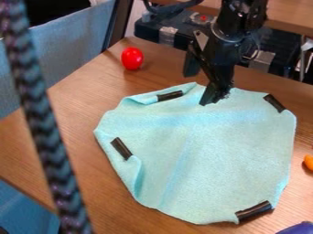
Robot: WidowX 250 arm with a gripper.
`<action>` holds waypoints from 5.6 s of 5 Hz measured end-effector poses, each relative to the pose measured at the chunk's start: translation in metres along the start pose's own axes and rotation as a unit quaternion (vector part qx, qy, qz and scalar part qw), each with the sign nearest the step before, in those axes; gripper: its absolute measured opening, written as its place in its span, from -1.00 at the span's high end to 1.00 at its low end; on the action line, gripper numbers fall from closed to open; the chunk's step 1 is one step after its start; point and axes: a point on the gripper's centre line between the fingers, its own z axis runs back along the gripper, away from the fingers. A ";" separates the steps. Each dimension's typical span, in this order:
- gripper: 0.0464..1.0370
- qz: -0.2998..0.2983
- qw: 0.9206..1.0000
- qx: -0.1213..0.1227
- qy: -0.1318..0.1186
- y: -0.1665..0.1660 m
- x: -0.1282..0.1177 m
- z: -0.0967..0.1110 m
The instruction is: Fold the cloth from right to left
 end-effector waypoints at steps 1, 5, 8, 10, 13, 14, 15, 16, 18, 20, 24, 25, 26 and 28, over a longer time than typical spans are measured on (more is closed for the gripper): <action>-0.92 -0.005 1.000 -0.007 0.017 -0.006 -0.002 -0.012; -0.92 0.241 0.968 -0.041 -0.064 -0.026 0.039 0.007; -0.92 0.435 0.879 -0.095 -0.170 -0.030 0.066 -0.003; -0.92 0.436 0.879 -0.061 -0.183 -0.032 0.090 0.009; -0.92 0.463 0.868 -0.012 -0.180 -0.032 0.117 -0.012; -0.92 0.478 0.860 -0.009 -0.178 -0.032 0.124 -0.020; -0.92 0.488 0.855 -0.009 -0.176 -0.031 0.130 -0.023; -0.92 0.494 0.852 -0.006 -0.175 -0.035 0.135 -0.026; -0.92 0.489 0.856 0.009 -0.165 -0.047 0.144 -0.044; -0.82 0.495 0.854 0.011 -0.162 -0.045 0.143 -0.050; 0.95 0.488 0.860 0.009 -0.149 -0.047 0.132 -0.054; 0.98 0.497 0.851 -0.013 -0.169 -0.042 0.133 -0.030; 0.98 0.519 0.834 -0.028 -0.184 -0.026 0.116 -0.012; 0.98 0.541 0.824 -0.037 -0.162 -0.014 0.080 -0.019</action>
